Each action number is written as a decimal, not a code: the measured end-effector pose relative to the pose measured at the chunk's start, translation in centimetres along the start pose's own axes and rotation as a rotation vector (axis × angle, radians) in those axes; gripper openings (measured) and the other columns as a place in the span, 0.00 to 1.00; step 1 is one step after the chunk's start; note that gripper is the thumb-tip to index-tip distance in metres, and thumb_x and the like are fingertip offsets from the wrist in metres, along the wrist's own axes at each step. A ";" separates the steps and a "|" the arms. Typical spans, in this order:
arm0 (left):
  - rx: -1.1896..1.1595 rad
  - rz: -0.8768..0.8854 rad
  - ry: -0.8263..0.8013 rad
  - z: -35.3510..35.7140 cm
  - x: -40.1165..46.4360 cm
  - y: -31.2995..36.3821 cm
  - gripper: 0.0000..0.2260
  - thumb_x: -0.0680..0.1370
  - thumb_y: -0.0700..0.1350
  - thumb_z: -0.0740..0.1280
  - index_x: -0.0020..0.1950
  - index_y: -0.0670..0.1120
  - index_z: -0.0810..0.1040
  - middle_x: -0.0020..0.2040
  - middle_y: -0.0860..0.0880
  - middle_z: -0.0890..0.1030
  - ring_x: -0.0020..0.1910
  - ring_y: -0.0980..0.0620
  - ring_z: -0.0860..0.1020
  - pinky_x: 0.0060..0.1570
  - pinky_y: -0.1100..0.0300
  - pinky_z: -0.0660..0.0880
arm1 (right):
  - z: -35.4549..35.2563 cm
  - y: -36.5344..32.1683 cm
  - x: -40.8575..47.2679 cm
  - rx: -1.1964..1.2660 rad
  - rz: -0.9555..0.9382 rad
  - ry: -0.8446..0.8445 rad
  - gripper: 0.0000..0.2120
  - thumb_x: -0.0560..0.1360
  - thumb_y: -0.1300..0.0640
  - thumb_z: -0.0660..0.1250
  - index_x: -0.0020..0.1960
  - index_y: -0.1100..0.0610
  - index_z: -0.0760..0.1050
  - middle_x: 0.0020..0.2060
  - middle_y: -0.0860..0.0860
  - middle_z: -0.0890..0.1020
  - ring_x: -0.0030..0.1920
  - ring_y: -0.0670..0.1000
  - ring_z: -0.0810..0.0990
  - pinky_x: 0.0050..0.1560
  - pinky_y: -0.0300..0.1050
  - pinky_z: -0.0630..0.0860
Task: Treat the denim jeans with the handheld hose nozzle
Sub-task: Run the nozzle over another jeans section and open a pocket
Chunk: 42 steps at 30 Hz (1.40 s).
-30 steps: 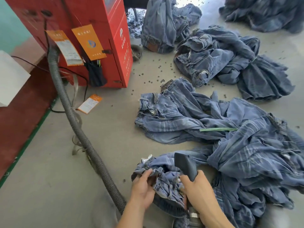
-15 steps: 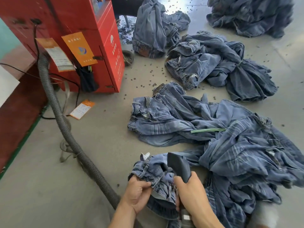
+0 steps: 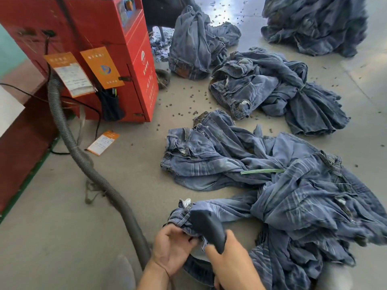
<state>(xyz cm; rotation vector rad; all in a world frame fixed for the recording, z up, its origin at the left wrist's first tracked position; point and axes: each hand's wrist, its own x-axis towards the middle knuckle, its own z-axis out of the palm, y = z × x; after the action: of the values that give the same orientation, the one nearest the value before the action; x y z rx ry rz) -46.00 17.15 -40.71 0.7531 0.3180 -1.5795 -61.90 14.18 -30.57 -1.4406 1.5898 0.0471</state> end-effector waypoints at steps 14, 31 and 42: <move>0.092 -0.119 0.374 -1.4 0.7 0.0 0.22 0.75 0.48 0.76 0.63 0.36 0.80 0.59 0.30 0.82 0.58 0.30 0.82 0.58 0.33 0.78 | -2.1 1.3 0.6 0.206 0.163 0.067 0.09 0.79 0.49 0.67 0.52 0.53 0.70 0.41 0.55 0.80 0.35 0.49 0.79 0.31 0.42 0.69; 0.399 -0.096 0.342 -1.2 2.4 -2.7 0.31 0.82 0.65 0.57 0.68 0.40 0.79 0.59 0.36 0.85 0.56 0.37 0.85 0.48 0.45 0.84 | 0.8 1.6 2.4 0.144 0.110 -0.039 0.10 0.77 0.48 0.66 0.53 0.53 0.72 0.42 0.50 0.82 0.41 0.48 0.79 0.35 0.41 0.70; 0.396 -0.034 0.298 -0.7 3.2 -2.6 0.37 0.80 0.69 0.53 0.65 0.40 0.82 0.61 0.36 0.84 0.59 0.37 0.84 0.48 0.46 0.84 | 0.9 2.8 3.4 0.125 0.117 -0.036 0.10 0.77 0.47 0.67 0.50 0.52 0.70 0.41 0.49 0.80 0.40 0.49 0.79 0.35 0.42 0.69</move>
<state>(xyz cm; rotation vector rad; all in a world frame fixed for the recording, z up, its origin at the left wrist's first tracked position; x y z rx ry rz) -48.32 15.55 -43.78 1.3017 0.2346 -1.5813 -63.09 13.04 -34.74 -1.2433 1.6175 0.0408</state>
